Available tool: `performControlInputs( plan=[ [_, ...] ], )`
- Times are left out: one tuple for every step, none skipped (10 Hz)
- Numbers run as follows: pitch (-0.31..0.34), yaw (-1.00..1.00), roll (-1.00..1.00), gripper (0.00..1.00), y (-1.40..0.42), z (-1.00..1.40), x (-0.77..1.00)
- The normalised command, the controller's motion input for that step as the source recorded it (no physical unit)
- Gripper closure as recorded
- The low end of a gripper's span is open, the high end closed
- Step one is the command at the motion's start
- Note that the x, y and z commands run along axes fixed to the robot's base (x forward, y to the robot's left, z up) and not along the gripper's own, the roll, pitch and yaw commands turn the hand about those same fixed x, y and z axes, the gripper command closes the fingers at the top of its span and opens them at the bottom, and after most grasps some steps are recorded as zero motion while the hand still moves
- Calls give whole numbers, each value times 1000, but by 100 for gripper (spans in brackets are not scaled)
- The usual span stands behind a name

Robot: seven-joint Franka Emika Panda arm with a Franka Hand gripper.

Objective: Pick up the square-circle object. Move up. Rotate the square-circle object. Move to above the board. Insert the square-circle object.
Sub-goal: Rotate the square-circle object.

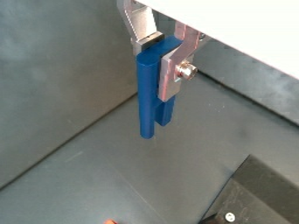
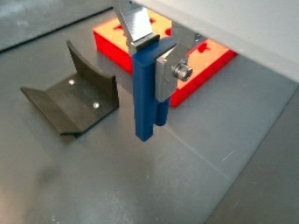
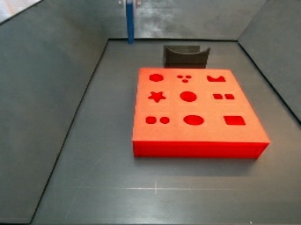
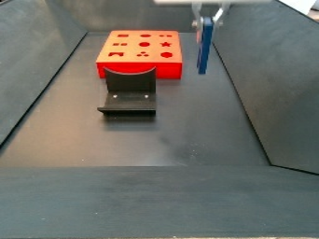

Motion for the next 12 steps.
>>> performControlInputs(
  plan=[
    [-45, 34, 15, 100, -11, -1000, 24],
    [-50, 35, 8, 100, -14, -1000, 26],
    [-53, 35, 0, 100, -16, -1000, 28],
    [-56, 36, -5, 100, -19, -1000, 31],
    [-57, 36, -11, 100, -19, -856, 28],
    [-55, 37, -16, 100, -17, -708, 25],
    [-49, 39, -26, 100, -14, -468, 24],
    [-50, 40, -30, 100, -13, -372, 28],
    [-31, 38, -38, 100, -17, -214, 17],
    [-31, 38, -38, 100, -17, -214, 17],
    [-29, 38, -38, 100, -18, -217, 9],
    [-30, 38, -38, 100, -18, -217, 12]
  ],
)
